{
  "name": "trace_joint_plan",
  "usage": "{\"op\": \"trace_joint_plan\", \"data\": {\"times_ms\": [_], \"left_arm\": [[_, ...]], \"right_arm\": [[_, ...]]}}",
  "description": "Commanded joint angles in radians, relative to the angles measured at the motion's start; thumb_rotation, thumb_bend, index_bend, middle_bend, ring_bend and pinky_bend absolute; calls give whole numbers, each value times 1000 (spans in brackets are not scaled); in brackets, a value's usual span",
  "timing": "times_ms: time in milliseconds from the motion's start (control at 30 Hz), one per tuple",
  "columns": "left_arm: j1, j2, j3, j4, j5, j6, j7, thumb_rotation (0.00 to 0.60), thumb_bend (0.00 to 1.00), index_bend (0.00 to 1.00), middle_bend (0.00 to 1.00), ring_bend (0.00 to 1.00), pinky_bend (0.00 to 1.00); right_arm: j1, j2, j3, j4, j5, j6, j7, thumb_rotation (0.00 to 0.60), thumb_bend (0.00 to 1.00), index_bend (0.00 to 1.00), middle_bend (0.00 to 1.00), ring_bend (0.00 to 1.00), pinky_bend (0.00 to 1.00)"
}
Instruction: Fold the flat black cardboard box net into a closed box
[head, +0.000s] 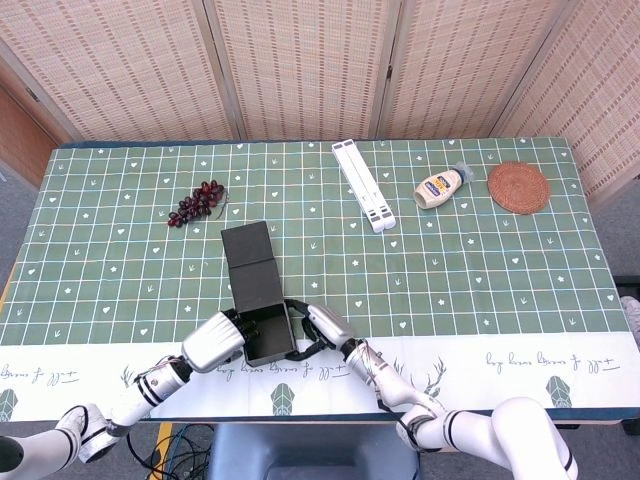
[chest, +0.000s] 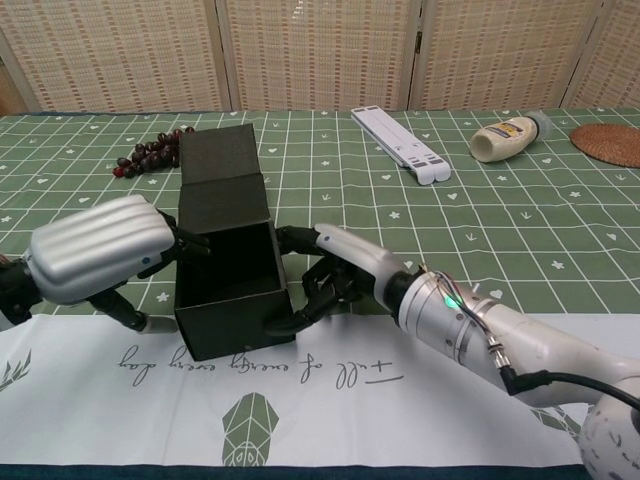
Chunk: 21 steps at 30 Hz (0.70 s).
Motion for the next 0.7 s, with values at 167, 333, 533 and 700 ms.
{"op": "trace_joint_plan", "data": {"times_ms": [167,333,533,700], "left_arm": [[-1,-4,0,2,3,3,4,600,111,658,572,564,597],[-1,-5,0,2,3,2,5,600,111,666,580,564,597],[1,1,-1,-9,4,13,-1,600,111,620,577,564,594],[9,34,-10,-50,4,52,-13,600,111,479,476,549,592]], "right_arm": [[-2,-1,-2,1,-1,0,2,600,119,329,385,799,1000],[-3,0,-2,-2,-1,3,1,600,119,329,385,799,1000],[-7,4,-2,-11,-1,8,1,600,119,329,385,799,1000],[-10,15,12,-29,9,13,3,600,119,329,385,799,1000]]}}
